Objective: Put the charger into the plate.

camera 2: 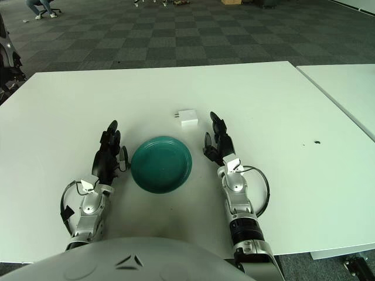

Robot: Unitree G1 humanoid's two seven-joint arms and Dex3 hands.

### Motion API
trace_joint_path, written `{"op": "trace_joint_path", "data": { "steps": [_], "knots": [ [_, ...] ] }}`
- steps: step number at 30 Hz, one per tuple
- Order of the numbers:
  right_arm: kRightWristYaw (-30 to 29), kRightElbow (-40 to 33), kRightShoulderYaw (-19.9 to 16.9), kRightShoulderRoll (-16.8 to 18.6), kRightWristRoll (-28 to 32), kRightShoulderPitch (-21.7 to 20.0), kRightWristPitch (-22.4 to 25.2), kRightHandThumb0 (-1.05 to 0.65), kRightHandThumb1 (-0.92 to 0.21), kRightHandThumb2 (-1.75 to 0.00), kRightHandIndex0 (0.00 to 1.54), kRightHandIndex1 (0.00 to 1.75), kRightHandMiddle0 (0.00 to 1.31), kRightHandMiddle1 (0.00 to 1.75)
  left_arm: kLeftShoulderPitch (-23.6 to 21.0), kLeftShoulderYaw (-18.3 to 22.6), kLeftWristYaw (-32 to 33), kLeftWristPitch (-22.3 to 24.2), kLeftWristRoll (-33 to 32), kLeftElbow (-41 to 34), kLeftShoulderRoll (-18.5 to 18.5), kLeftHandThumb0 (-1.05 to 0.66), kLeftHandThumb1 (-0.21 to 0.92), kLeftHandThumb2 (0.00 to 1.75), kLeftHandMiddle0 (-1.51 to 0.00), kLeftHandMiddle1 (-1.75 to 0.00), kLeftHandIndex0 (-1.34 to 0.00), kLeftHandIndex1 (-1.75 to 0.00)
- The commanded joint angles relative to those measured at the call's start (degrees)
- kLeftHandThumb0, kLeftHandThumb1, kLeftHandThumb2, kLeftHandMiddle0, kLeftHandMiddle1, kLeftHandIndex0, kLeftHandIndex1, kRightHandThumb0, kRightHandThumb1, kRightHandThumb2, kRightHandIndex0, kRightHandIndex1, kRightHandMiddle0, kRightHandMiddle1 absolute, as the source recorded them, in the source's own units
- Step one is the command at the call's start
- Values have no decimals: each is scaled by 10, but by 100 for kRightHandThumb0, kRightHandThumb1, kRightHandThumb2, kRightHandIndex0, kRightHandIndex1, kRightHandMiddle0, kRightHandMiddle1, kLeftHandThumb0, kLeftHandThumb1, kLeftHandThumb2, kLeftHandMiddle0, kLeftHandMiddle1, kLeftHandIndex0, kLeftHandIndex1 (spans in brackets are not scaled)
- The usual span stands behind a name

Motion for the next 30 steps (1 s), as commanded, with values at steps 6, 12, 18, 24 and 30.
{"op": "trace_joint_path", "data": {
  "steps": [6, 12, 18, 24, 30],
  "knots": [
    [7, 28, -16, 6, 23, 28, 51, -75, -92, -68, 14, 1, 0, 44, 49, -14, 5, 3, -15, 46, -30, -79, 92, 91, -12, 0, 0, -37],
    [2, -22, -29, 6, 36, -6, 95, -75, -92, -65, 16, 2, 0, 49, 46, -17, 5, 1, -20, 48, -34, -79, 92, 90, -13, 0, 0, -39],
    [-5, -51, -54, -13, 46, -84, 135, -76, -92, -64, 19, 2, 0, 49, 44, -17, -1, 9, -34, 51, -38, -78, 92, 88, -14, -1, 0, -43],
    [-18, -80, -54, -23, 27, -144, 155, -79, -92, -58, 17, 1, 0, 42, 44, -22, 8, 6, -22, 52, -38, -79, 92, 87, -16, -1, 0, -46],
    [-60, -32, -11, -76, -90, -184, 87, -82, -92, -55, 17, 0, 0, 36, 48, -26, 19, 9, -9, 52, -35, -79, 92, 87, -16, -1, 0, -44]
  ]
}}
